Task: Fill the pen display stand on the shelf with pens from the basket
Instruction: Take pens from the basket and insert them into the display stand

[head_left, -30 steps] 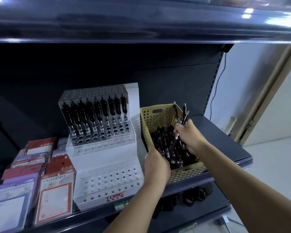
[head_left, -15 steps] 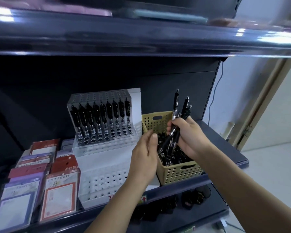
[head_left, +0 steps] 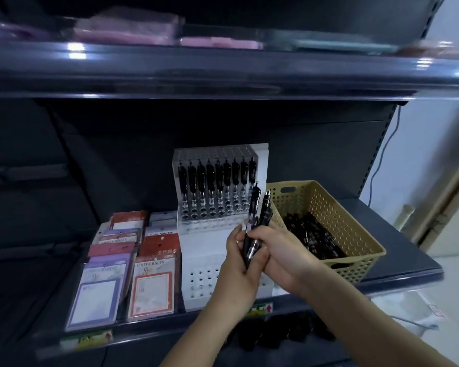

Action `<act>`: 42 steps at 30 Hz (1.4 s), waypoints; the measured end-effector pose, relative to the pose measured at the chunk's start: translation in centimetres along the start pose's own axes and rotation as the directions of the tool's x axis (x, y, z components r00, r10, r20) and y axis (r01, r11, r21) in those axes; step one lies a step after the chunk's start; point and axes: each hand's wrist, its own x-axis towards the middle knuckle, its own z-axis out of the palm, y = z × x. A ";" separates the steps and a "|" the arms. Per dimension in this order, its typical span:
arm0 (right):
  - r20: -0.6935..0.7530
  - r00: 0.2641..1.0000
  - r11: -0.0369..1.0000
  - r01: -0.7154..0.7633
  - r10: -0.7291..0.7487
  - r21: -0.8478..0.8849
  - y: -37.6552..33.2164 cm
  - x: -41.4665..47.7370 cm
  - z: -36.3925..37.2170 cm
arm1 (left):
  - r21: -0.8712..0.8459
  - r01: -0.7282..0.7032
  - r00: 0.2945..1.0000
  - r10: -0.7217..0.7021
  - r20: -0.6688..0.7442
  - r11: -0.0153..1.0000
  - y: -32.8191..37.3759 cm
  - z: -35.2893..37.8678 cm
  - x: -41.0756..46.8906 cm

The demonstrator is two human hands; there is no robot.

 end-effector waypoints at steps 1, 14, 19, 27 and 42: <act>0.010 1.000 1.000 -0.019 0.019 -0.025 0.4 0.0 0.4 | 0.002 -0.001 1.000 0.001 -0.021 1.000 -0.3 -0.3 -0.4; 0.028 0.997 0.932 0.077 -0.071 -0.355 2.4 -0.2 4.1 | 0.111 0.003 0.987 0.015 -0.161 0.994 -2.8 -4.9 -2.4; 0.024 0.996 0.911 0.089 -0.087 -0.403 3.3 0.9 4.2 | 0.028 -0.002 0.977 0.008 -0.215 1.000 -4.3 -6.2 -2.7; 0.028 0.997 0.957 0.075 -0.069 -0.282 3.5 1.5 4.8 | -0.096 -0.022 0.960 -0.006 -0.278 0.995 -4.8 -7.6 -2.9; 0.083 0.993 0.982 0.093 -0.081 -0.162 2.6 1.5 5.4 | -0.156 -0.042 0.954 -0.007 -0.301 0.987 -3.8 -9.3 -3.3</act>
